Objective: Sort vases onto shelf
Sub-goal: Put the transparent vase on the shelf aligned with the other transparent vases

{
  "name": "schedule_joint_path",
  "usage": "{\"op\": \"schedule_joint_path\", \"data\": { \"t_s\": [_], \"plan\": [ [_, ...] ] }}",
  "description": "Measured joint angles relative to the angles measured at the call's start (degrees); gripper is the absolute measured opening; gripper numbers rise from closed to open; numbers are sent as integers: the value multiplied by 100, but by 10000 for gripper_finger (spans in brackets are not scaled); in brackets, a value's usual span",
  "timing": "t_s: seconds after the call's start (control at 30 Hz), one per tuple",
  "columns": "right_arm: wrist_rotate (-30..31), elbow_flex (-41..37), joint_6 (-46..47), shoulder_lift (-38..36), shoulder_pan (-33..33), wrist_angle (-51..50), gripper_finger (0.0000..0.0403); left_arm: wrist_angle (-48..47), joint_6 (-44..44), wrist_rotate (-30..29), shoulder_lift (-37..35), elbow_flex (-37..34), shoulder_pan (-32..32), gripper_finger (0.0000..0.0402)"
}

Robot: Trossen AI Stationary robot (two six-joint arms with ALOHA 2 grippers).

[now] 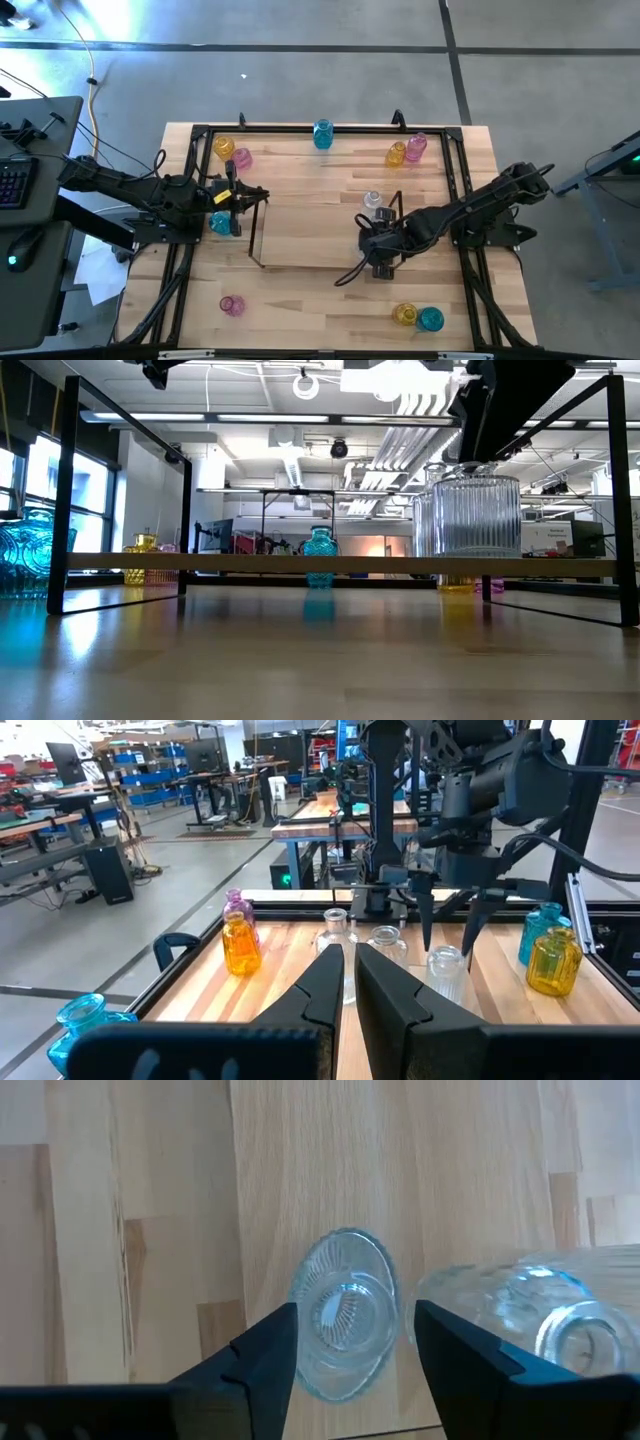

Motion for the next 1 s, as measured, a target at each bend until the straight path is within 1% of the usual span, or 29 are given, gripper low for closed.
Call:
{"op": "schedule_joint_path", "data": {
  "t_s": [0.13,0.23,0.33,0.43,0.63,0.7,0.77,0.87,1.0],
  "plan": [
    [27,184,-93,-1,0,-85,185,0,0,0,0,0,0,19],
    [180,286,-224,-2,-9,-33,184,0,-2,0,0,0,0,19],
    [216,299,-454,-2,-11,208,170,0,-2,0,1,0,1,19],
    [46,301,-628,68,-66,405,134,2,-2,0,0,0,0,19],
    [-385,299,-764,283,-242,371,33,1,-2,0,0,0,0,19],
    [-430,299,-840,317,-250,363,10,-11,-2,0,0,0,0,19],
    [-457,299,-865,318,-243,335,6,-11,0,0,2,0,0,19],
    [-558,299,-800,318,-243,259,15,-13,0,0,0,0,0,19],
    [-618,299,-689,318,-247,113,18,-15,0,0,0,0,0,19]
  ]
}}
